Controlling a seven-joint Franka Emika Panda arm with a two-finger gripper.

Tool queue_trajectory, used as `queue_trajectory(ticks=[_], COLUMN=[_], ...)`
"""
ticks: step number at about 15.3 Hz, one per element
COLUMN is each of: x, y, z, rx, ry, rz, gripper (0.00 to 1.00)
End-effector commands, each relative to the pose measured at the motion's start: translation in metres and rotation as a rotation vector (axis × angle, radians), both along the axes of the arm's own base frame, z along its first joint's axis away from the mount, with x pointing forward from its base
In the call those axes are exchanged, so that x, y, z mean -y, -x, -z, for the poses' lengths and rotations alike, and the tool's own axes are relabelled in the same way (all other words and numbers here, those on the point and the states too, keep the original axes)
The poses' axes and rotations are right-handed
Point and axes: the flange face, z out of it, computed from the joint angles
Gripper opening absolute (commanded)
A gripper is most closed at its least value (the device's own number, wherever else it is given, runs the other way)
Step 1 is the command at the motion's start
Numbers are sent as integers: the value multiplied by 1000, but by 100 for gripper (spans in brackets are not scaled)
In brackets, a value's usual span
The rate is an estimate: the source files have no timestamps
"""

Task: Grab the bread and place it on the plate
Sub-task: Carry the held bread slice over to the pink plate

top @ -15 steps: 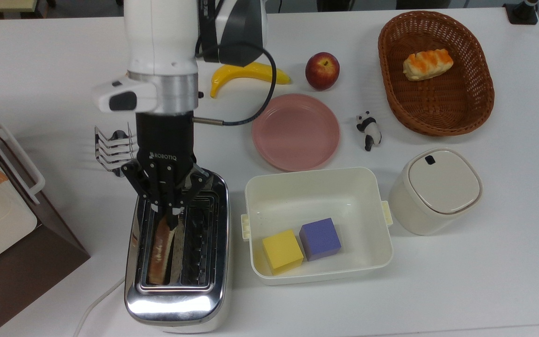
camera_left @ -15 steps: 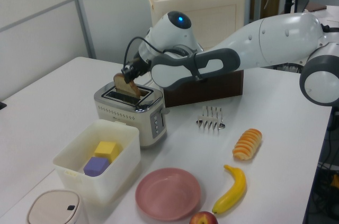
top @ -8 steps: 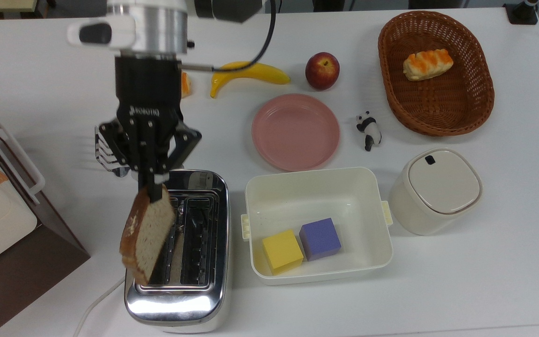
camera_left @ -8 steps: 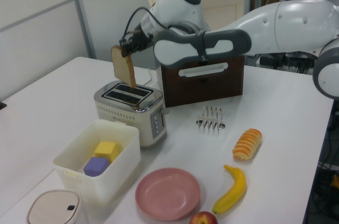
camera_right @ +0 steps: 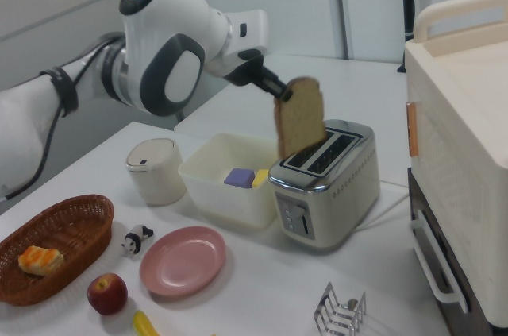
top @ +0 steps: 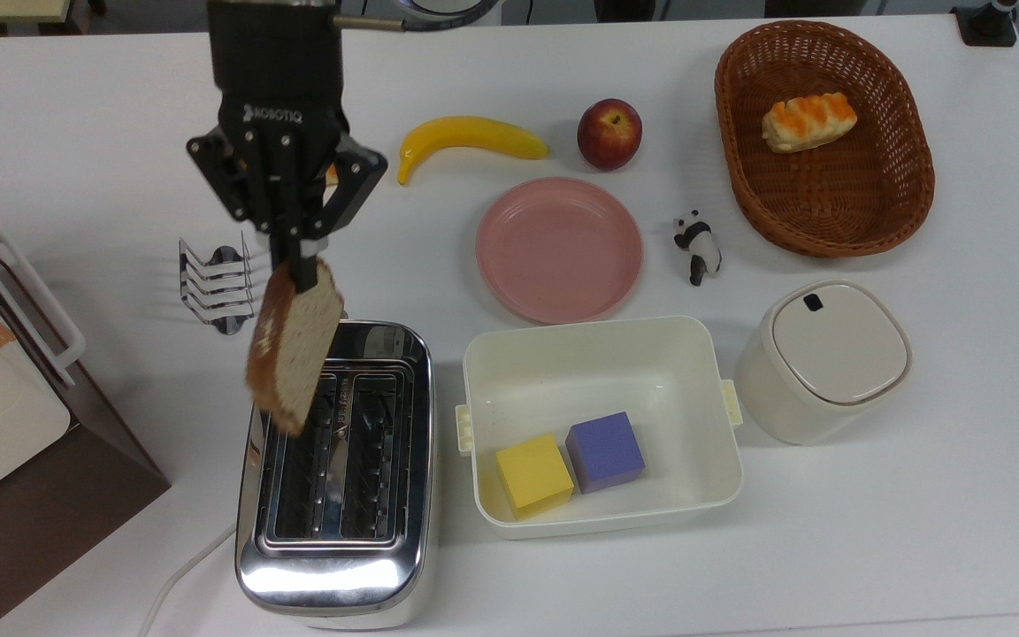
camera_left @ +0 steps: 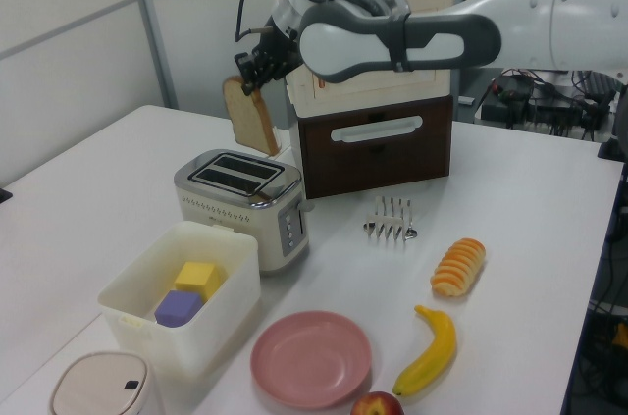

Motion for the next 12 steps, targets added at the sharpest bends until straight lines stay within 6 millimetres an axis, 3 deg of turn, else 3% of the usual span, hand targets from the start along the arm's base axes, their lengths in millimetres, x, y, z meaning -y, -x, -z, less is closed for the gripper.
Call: queue_trajectory(ticks=[1,5,12], x=[-22,-57,-115], y=[24,47,71], z=[18,33,53], rx=[-228,-460,-648], ry=[38,77,106], rz=[-128,-290,-446], gripper=[0,0,0])
